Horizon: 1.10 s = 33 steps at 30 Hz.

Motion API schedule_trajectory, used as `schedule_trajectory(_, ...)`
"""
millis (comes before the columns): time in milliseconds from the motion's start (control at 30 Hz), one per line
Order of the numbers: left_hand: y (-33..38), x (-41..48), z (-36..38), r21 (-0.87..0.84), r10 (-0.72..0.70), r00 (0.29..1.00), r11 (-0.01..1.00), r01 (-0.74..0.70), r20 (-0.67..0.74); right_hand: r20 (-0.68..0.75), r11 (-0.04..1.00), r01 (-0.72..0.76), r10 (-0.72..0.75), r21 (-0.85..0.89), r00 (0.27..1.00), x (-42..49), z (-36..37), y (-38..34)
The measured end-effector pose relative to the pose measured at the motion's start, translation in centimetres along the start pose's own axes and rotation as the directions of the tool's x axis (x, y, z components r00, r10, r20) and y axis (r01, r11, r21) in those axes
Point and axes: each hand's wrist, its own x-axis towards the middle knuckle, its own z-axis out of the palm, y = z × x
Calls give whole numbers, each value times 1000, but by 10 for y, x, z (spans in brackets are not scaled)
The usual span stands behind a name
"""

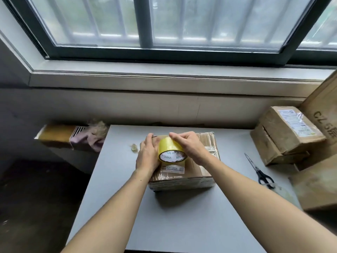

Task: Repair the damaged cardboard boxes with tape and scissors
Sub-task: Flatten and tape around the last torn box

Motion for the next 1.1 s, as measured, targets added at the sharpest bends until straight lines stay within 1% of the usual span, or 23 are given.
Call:
schedule_trajectory(33, -4, 3, 2, 46, -3, 1000, 999, 3, 15, 3, 999, 7, -7, -38, 1000, 1, 1, -1)
schedule_trajectory(133, -8, 4, 8, 144, 62, 998, 988, -63, 12, 46, 971, 87, -79, -222, 996, 3, 5, -6)
schedule_trajectory(200, -4, 1, 7, 89, 28, 1000, 996, -26, -14, 78, 924, 126, -104, -361, 991, 4, 1, -10)
schedule_trajectory(233, -3, -1, 7, 60, 3, 999, 998, -1, -32, 82, 884, 135, -110, -447, 991, 5, -8, -13)
schedule_trajectory(300, 1, -4, 6, 64, -15, 999, 998, 18, -46, 71, 761, 125, -104, -636, 992, 4, -35, -18)
schedule_trajectory(367, 9, -5, 6, 85, -9, 999, 996, 13, -47, 52, 583, 102, -102, -806, 993, -1, -63, -20)
schedule_trajectory(400, 13, -5, 6, 96, -17, 999, 995, 21, -41, 50, 504, 99, -110, -858, 993, -5, -71, -20)
schedule_trajectory(433, 15, -5, 7, 100, -32, 999, 994, 36, -38, 60, 455, 109, -121, -884, 991, -7, -76, -20)
schedule_trajectory(467, 18, -6, 7, 102, -44, 998, 994, 48, -42, 77, 442, 130, -138, -888, 988, -8, -77, -19)
schedule_trajectory(533, 23, -9, 7, 136, -62, 997, 988, 69, -53, 87, 478, 164, -179, -863, 980, -7, -77, -18)
schedule_trajectory(567, 24, -9, 6, 185, -72, 996, 979, 82, -61, 78, 522, 172, -196, -835, 977, -5, -79, -17)
schedule_trajectory(633, 28, -10, 6, 348, -61, 991, 932, 99, -118, 56, 671, 176, -196, -720, 979, 0, -87, -12)
schedule_trajectory(667, 32, -10, 8, 412, -29, 987, 906, 93, -159, 50, 744, 177, -190, -644, 980, 1, -91, -9)
schedule_trajectory(733, 45, -7, 17, 443, 104, 972, 896, 0, -210, 29, 834, 176, -189, -522, 981, 0, -96, -1)
schedule_trajectory(800, 63, -3, 29, 402, 245, 954, 902, -159, -175, -11, 897, 160, -180, -412, 984, -3, -99, 8)
schedule_trajectory(867, 76, 1, 46, 352, 326, 940, 896, -271, -103, -38, 952, 126, -142, -280, 989, -5, -102, 17)
schedule_trajectory(933, 82, 4, 57, 317, 336, 940, 899, -301, -61, -62, 991, 84, -91, -106, 994, -9, -104, 23)
schedule_trajectory(1000, 78, 6, 63, 307, 341, 936, 903, -300, -88, -107, 998, 26, -21, 50, 994, -13, -101, 29)
schedule_trajectory(1033, 74, 6, 63, 327, 354, 929, 895, -304, -105, -132, 995, -6, 19, 99, 991, -13, -99, 33)
schedule_trajectory(1100, 69, 6, 63, 426, 395, 912, 849, -314, -115, -160, 991, -46, 66, 124, 985, -11, -95, 37)
